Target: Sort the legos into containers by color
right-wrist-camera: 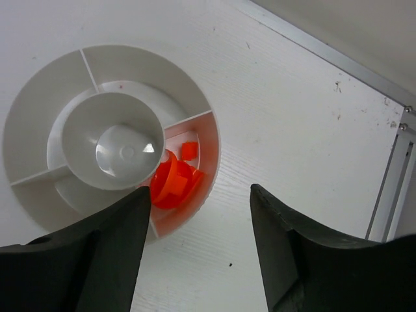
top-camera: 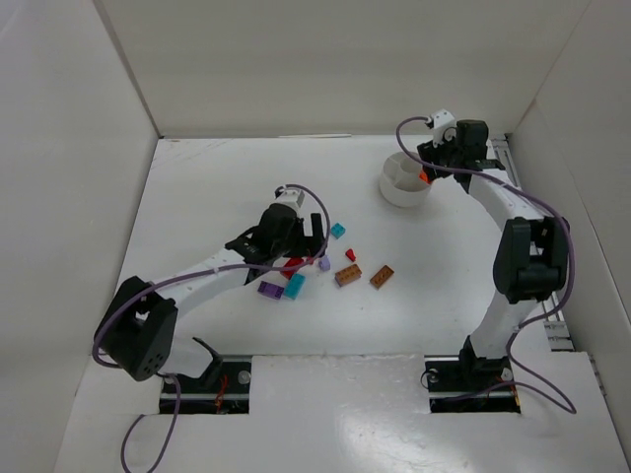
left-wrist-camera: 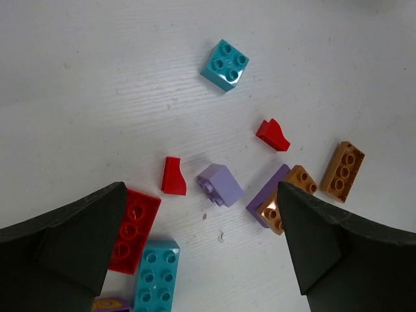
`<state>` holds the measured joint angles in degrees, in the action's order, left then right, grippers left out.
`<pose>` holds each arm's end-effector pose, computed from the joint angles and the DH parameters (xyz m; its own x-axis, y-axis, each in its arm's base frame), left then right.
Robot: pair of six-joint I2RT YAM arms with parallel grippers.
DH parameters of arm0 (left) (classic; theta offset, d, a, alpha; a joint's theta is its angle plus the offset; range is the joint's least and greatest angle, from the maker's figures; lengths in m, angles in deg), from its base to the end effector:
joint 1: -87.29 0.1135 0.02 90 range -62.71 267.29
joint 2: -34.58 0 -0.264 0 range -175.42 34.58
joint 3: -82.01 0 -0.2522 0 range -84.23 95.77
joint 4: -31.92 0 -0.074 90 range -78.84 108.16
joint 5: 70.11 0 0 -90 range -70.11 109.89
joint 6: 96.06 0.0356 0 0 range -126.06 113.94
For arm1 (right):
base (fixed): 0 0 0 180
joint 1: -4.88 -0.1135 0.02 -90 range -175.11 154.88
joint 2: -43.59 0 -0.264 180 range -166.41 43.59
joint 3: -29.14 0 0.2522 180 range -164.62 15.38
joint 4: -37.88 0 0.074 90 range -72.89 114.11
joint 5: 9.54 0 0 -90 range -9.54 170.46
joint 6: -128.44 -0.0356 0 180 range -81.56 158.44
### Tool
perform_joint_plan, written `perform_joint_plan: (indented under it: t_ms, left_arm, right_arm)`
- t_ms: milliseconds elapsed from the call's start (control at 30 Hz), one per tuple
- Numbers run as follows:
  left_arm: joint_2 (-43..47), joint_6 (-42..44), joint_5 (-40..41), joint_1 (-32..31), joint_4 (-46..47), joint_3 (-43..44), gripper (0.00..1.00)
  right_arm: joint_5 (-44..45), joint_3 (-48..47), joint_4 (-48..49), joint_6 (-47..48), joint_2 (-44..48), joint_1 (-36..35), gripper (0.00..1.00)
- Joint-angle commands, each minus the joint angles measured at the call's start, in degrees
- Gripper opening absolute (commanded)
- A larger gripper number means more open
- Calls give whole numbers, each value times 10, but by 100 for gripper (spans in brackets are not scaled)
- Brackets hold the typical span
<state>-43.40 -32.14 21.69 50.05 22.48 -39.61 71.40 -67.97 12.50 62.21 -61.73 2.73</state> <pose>0.2382 -0.1797 0.2339 -0.6034 -0.0933 -0.7920 0.3537 0.8588 -0.3707 0.4298 0.0217 0.2717 -0.4382 -0.4148 -0.7975 -0.3767 0.8902 -0.2560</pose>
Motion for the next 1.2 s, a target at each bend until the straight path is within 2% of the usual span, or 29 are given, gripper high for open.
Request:
perform_joint_plan:
  t_ms: [0, 200, 333, 533, 733, 967, 1033, 1167]
  left_arm:
    - [-23, 67, -35, 1, 45, 33, 100]
    - [-116, 171, -73, 1, 53, 103, 100]
    - [-196, 197, -79, 1, 41, 171, 97]
    - [-277, 203, -61, 1, 20, 241, 90]
    - [-328, 221, -56, -4, 2, 276, 74]
    - [-356, 221, -37, -9, -3, 295, 61]
    - [-362, 227, -37, -9, -3, 303, 49]
    - [-368, 227, -30, -14, -26, 310, 31]
  right_arm:
    - [-10, 19, 8, -2, 76, 4, 68]
    - [-43, 96, 8, -2, 162, 4, 70]
    - [-61, 159, 8, -2, 225, 4, 71]
    - [-61, 188, -17, 8, 277, 4, 71]
    - [-54, 214, -27, 8, 315, 21, 71]
    - [-61, 238, -34, 3, 350, 39, 71]
    - [-55, 238, -43, 3, 363, 39, 71]
    - [-34, 238, -62, 8, 389, 39, 71]
